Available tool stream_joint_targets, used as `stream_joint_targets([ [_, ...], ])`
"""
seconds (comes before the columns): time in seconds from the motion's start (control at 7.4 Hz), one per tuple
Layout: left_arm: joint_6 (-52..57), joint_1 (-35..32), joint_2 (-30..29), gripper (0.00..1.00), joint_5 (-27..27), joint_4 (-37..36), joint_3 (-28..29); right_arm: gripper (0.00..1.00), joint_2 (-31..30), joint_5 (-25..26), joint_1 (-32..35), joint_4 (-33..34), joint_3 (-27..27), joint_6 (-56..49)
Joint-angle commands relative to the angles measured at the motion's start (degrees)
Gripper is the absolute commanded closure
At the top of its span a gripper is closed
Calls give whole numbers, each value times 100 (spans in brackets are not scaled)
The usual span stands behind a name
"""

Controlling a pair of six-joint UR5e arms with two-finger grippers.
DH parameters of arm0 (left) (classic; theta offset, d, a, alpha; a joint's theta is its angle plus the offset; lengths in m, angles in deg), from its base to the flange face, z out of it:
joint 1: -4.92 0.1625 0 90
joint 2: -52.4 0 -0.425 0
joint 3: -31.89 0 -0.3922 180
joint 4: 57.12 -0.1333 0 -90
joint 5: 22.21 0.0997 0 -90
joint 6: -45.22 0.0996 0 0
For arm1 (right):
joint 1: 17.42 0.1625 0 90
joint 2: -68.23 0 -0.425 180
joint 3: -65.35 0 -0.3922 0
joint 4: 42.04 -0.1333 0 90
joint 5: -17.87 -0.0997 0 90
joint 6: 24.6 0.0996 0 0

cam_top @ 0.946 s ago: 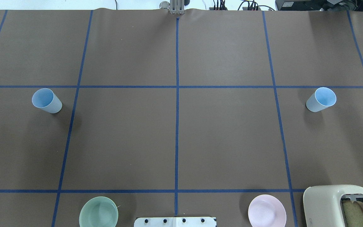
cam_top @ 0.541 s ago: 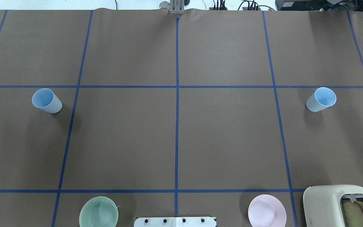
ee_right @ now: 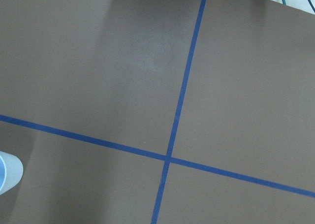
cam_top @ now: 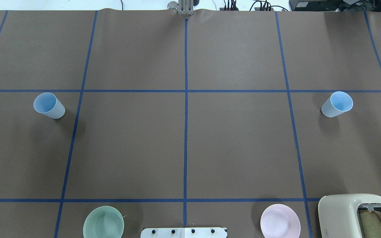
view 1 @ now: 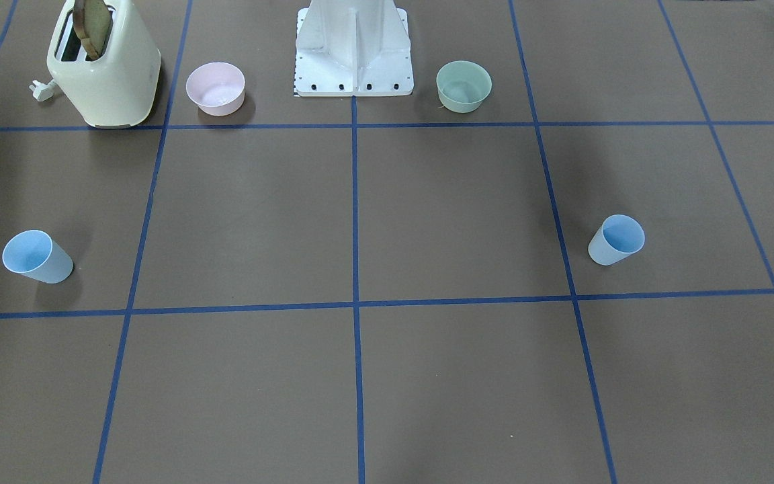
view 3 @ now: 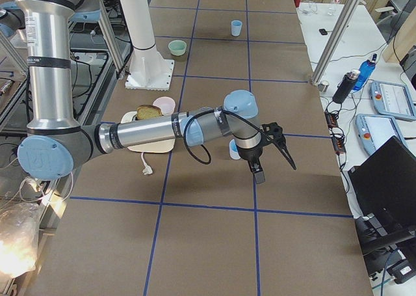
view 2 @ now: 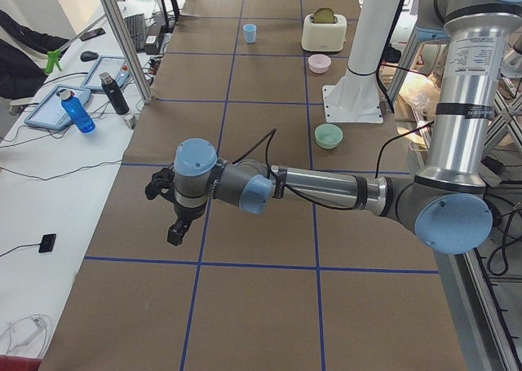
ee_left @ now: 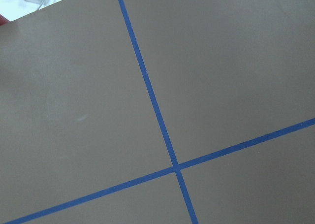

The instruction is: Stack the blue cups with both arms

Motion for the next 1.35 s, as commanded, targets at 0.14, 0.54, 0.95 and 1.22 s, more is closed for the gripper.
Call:
stream_joint_targets([
  [0.14,-2081,586,-283,2,-23,1105,-62,0,128,-162,-347,-229,-44,1292],
  [0.54,-4374,1851,-265,2,177,1425,-114,0,111,-170,-427,-229,18,1304],
  [0.95,-5082,3047,-283,3,1187,1496,-167,0,49,-179,-428,-238,18,1410],
  [1.22,-5038,3384,-266,30,1356,1487,-325,0,41,-179,-428,-238,18,1418],
])
